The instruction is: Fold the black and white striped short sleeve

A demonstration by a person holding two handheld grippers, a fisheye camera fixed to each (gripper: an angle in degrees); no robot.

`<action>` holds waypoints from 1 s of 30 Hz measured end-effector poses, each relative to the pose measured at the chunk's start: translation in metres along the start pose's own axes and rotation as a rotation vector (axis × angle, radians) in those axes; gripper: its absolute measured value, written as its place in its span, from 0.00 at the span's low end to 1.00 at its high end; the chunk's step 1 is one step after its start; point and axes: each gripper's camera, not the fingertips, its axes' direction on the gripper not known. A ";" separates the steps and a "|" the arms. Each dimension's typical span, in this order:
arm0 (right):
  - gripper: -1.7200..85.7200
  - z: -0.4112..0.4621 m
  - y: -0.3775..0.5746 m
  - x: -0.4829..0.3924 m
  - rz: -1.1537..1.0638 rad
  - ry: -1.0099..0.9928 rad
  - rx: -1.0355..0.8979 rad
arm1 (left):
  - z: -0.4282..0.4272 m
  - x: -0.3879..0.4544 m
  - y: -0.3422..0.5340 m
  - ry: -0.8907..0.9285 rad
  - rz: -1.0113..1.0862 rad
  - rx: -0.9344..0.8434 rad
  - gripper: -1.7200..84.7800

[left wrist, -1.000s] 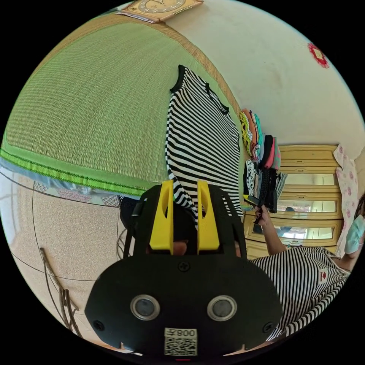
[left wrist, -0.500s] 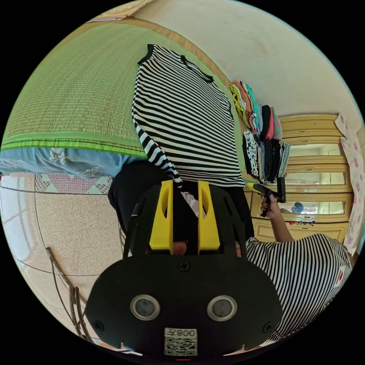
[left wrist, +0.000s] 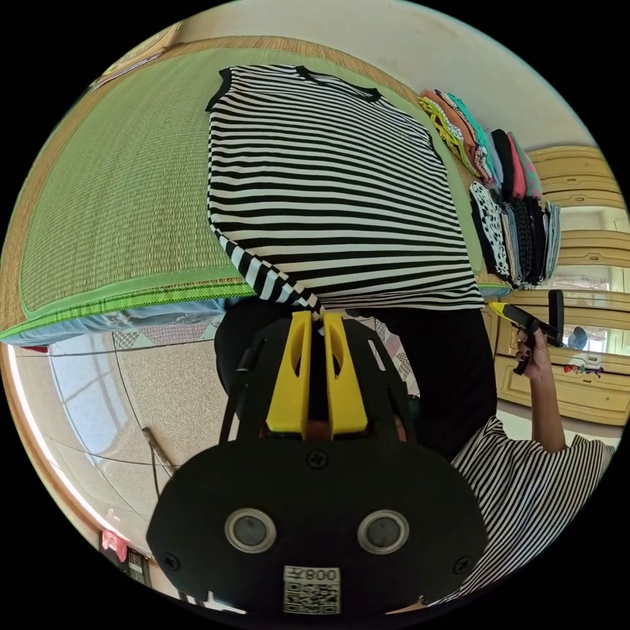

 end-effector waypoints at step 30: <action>0.04 -0.062 -0.006 0.036 0.020 -0.219 0.131 | -0.119 -0.092 0.041 0.534 -0.249 0.354 0.03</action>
